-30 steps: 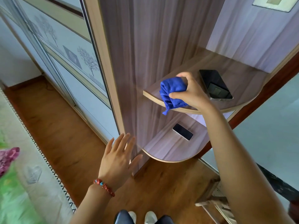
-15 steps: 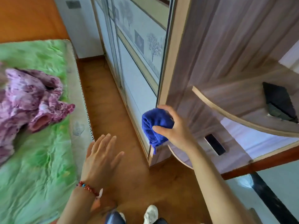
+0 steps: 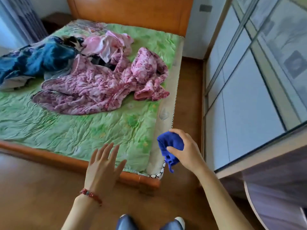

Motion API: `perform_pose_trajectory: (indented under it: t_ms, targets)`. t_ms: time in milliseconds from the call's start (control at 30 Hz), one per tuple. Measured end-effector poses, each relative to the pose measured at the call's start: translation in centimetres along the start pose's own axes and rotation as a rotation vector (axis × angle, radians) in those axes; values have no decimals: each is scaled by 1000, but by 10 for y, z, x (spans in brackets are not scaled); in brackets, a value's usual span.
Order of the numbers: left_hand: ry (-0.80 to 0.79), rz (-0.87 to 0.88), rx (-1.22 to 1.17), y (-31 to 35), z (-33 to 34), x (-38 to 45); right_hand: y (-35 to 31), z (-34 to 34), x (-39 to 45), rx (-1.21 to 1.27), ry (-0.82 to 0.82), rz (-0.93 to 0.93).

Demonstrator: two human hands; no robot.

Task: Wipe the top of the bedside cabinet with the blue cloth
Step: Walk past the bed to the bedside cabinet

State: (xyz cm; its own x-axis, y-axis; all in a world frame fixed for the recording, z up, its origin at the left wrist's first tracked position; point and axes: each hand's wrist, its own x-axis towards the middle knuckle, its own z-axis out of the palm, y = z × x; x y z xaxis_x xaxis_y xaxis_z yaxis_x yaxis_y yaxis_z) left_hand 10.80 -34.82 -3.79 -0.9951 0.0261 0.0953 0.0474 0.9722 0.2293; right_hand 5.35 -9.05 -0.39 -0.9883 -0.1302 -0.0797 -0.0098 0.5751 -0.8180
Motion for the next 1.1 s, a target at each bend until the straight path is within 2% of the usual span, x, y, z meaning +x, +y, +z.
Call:
perform_pose_trajectory:
  t_ms: [233,367,667,900,1100]
  targets:
    - [70,-251,43,-130,-37,-51,-83,126,35,-108,-201,-137]
    - [104,-454,64,-194,-52,-90,-129,200,50,-150,-337,-243]
    - [113,-941,71,-286,-63,-160,-234,358,86,-286,-682,-531]
    - [126,-1183,83,-362,-78,-162,-306,466,129,-298,-832,-747]
    - [173,-1328,69,-437,-99,-145,-374,550,171,-249,-883,-857]
